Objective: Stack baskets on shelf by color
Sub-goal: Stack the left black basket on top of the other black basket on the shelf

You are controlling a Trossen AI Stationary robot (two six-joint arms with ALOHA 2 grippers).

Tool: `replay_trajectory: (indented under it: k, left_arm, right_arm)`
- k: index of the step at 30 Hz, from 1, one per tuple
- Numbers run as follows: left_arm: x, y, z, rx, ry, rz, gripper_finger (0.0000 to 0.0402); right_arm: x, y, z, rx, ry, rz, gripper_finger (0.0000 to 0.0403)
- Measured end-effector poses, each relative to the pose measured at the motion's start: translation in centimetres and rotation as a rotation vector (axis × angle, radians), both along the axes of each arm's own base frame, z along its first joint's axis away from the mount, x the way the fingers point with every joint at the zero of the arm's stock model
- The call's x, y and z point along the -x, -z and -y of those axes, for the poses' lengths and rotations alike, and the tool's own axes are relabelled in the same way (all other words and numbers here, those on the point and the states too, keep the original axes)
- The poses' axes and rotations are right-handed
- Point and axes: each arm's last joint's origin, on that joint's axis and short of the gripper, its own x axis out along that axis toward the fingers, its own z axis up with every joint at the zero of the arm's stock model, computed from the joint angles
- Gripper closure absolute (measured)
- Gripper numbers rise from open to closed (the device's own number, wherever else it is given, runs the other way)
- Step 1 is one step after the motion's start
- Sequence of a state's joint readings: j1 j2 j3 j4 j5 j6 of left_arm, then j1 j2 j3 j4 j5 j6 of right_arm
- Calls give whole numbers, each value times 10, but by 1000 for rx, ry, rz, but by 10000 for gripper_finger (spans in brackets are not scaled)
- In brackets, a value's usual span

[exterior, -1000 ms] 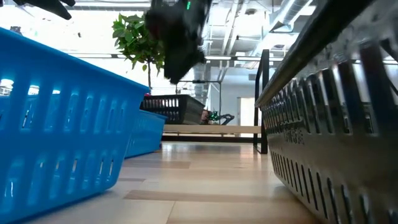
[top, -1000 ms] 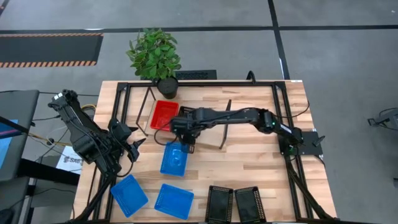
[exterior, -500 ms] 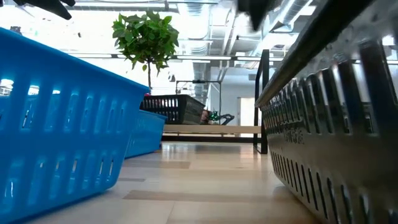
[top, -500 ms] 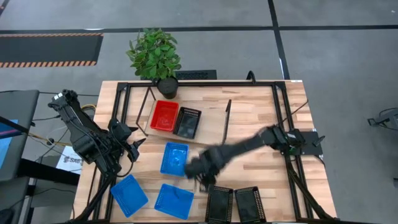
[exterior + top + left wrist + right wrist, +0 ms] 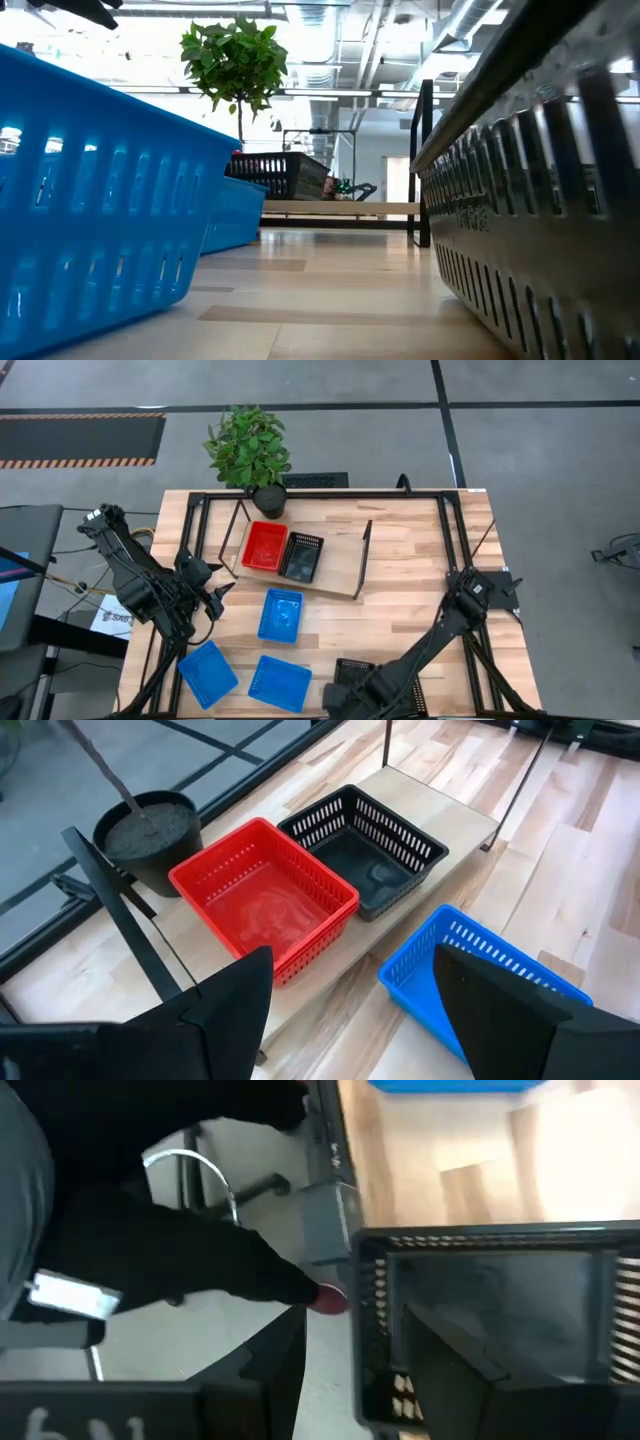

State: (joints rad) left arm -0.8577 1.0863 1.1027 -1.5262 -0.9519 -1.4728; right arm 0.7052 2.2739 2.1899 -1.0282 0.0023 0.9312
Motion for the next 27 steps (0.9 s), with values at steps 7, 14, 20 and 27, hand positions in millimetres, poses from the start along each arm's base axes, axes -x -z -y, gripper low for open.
replay_trajectory:
  k: [7, 14, 20, 27]
  left_arm:
    - [0, 0, 0, -5, 1, 1, 136]
    - [0, 0, 0, -4, 1, 0, 136]
    - [0, 0, 0, -3, 1, 0, 136]
    - [0, 0, 0, -4, 1, 0, 136]
  right_arm:
    - [2, 26, -4, -27, 114, -58, 220]
    - [7, 42, -17, -67, 92, -32, 221]
    - [12, 42, -20, -46, 74, -35, 221]
    - [15, 46, -22, -18, 52, -18, 221]
